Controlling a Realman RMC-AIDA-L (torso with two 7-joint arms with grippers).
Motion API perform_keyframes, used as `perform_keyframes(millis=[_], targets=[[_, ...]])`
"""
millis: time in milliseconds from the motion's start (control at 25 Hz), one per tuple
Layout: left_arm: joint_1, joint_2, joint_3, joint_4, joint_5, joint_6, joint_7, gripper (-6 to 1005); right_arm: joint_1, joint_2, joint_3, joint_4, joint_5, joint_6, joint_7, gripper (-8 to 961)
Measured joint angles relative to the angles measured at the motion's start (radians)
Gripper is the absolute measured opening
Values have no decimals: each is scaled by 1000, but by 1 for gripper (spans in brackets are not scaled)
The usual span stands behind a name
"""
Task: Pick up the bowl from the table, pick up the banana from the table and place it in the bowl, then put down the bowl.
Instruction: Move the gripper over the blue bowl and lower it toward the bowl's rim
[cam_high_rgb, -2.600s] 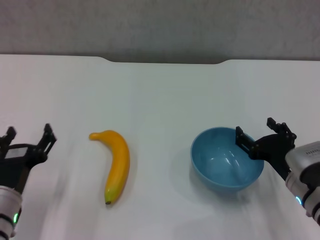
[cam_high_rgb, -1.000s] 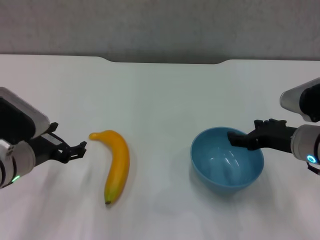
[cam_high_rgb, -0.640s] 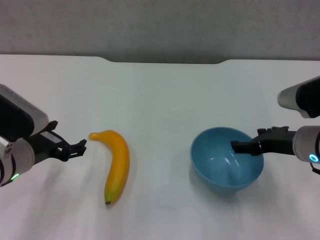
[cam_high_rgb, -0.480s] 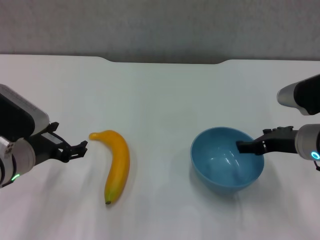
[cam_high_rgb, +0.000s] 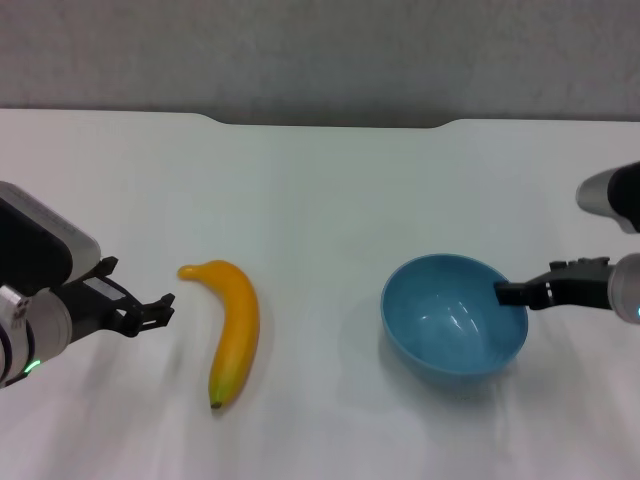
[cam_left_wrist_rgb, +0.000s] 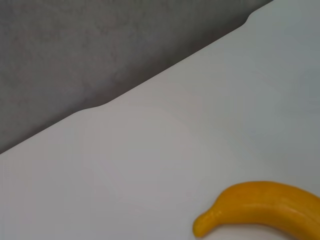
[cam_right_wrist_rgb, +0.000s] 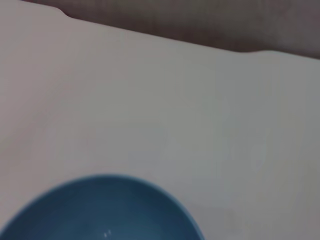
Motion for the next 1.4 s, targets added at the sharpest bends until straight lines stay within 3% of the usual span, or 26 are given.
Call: perform_keyframes(millis=[440, 680, 960, 1400], targets=[[2, 0, 4, 5, 0, 4, -1, 907, 12, 4, -68, -68, 1, -53, 20, 882], [1, 0, 4, 13, -3, 4, -2, 907, 26, 4, -71, -82, -1, -47, 48, 882], [0, 0, 4, 14, -4, 3, -3, 907, 96, 2, -63, -169, -2, -10, 80, 882], [0, 1, 6, 13, -2, 2, -12, 907, 111, 2, -62, -178, 2, -9, 108, 865]])
